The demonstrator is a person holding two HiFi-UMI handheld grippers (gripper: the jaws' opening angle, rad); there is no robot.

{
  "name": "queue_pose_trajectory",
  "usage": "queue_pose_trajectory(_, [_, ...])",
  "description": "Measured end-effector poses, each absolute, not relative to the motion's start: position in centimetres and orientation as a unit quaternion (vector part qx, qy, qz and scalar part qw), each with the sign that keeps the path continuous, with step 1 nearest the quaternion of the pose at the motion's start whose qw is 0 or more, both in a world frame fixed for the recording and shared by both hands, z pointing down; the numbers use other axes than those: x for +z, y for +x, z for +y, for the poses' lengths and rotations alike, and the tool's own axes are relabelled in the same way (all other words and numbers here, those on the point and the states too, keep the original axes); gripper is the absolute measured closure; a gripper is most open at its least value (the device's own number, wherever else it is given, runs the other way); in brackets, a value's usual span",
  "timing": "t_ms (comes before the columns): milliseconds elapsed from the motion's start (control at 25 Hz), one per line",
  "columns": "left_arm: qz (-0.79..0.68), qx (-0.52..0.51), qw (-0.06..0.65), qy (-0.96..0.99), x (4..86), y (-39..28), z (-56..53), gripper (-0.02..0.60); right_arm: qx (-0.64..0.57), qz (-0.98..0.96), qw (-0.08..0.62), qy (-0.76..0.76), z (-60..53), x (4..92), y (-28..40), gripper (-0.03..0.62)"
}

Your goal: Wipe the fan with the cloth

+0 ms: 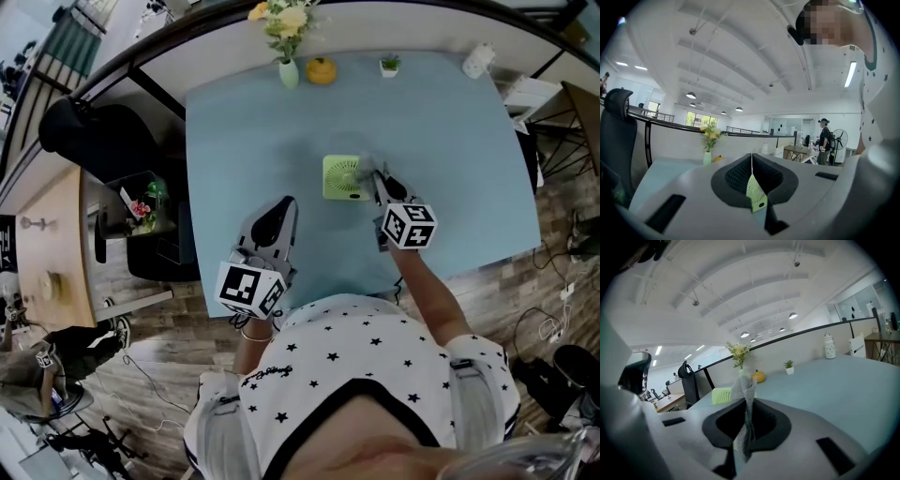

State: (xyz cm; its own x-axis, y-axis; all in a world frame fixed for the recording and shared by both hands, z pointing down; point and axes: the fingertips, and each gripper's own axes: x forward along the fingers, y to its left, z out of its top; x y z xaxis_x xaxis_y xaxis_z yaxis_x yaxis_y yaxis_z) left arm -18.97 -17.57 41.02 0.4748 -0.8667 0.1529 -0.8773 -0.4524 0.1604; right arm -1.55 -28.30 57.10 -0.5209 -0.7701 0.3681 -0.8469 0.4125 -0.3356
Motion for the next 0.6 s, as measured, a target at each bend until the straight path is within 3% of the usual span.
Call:
queue_pose_trajectory(320, [-0.498,0.031,0.108,0.86,41.1,-18.0,-17.8,0.552,0.254,-0.815,0.068,0.516,-28.4,57.7,1.7,0.577])
queue_pose_trajectory(600, [-0.494,0.03,0.108,0.862,40.9,-17.7,-17.8,0.552,0.244,-0.832,0.052,0.496,-27.3,55.7,0.7,0.577])
